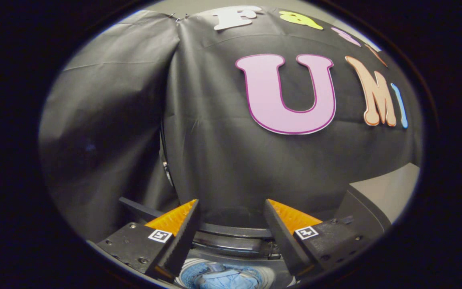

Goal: Put the clothes into the washing machine and then close the washing machine lid.

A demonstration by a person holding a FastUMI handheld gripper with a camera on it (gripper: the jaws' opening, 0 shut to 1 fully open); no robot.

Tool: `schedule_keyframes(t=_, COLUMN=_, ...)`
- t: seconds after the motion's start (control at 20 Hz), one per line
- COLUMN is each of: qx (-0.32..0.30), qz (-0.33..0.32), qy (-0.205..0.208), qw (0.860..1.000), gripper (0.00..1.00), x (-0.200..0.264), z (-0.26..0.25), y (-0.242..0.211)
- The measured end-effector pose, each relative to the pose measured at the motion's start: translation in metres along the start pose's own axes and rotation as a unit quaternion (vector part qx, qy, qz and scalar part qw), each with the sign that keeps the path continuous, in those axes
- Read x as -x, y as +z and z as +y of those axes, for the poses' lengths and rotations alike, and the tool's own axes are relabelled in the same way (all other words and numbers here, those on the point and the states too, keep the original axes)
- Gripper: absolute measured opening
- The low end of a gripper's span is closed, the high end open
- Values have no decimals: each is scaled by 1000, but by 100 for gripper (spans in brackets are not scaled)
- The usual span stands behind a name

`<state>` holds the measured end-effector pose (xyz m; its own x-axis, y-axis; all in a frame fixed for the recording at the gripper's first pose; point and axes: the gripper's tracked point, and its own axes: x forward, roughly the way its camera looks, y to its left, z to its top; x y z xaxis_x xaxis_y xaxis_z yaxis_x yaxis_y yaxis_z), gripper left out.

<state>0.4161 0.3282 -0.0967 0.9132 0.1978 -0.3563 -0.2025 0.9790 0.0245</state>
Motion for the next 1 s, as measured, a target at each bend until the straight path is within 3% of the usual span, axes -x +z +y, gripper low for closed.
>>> schedule_keyframes(t=0.2, qx=-7, qz=32, qy=21, qw=999, gripper=96, x=31, z=10, y=-25)
schedule_keyframes(t=0.55, qx=-39, qz=30, qy=53, qw=997, gripper=96, x=91, z=9, y=-45)
schedule_keyframes(t=1.0, qx=-77, qz=-38, qy=65, qw=994, gripper=96, x=188, z=-48, y=-6)
